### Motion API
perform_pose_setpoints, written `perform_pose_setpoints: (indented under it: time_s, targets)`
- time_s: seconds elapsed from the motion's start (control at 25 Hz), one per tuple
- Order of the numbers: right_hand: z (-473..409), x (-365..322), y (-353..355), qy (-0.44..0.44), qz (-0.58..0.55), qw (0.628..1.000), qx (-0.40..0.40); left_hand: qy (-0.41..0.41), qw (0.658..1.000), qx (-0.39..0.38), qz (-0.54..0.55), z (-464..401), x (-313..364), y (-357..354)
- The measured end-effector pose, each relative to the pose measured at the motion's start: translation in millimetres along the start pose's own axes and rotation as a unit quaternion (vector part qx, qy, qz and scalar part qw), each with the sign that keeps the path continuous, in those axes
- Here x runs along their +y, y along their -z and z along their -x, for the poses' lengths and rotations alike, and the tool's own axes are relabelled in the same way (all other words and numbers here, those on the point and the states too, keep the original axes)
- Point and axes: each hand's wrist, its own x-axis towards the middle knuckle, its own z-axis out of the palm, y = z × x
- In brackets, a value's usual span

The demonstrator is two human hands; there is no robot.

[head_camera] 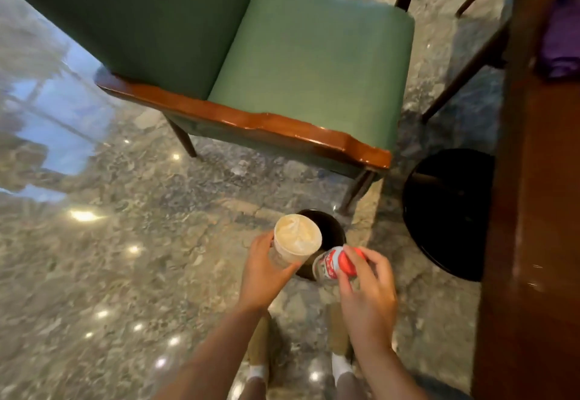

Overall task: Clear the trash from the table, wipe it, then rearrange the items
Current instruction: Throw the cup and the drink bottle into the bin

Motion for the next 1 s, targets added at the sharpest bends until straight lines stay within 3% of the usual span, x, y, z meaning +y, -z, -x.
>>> perform_pose_setpoints:
  time_s: [0.36,0.6,0.72,0.88,1.0]
  targets:
    - [-19.7,127.5,-148.4,-0.048,0.059,0.996,-0.046,-0.028,0.988,-0.118,-0.094,-104.2,-125.3,-115.0]
    - [-7.4,180.8,-191.0,-0.062,0.108,0.984,-0.128,0.040,0.973,-0.172,-0.149,-109.3,-179.8,-157.2]
    - [-4.9,187.0,-198.5,-0.090,0.180,0.964,-0.176,0.042,0.958,-0.213,-0.185,-106.9,-189.1,-156.3]
    - [-9.0,175.3,-185.3,-0.071,0.251,0.942,-0.212,0.023,0.954,-0.201,-0.220,-101.1,-168.2,-139.3]
    - [-13.4,142.6,-164.9,-0.036,0.245,0.945,-0.214,-0.028,0.921,-0.208,-0.328,-93.1,-125.2,-112.5]
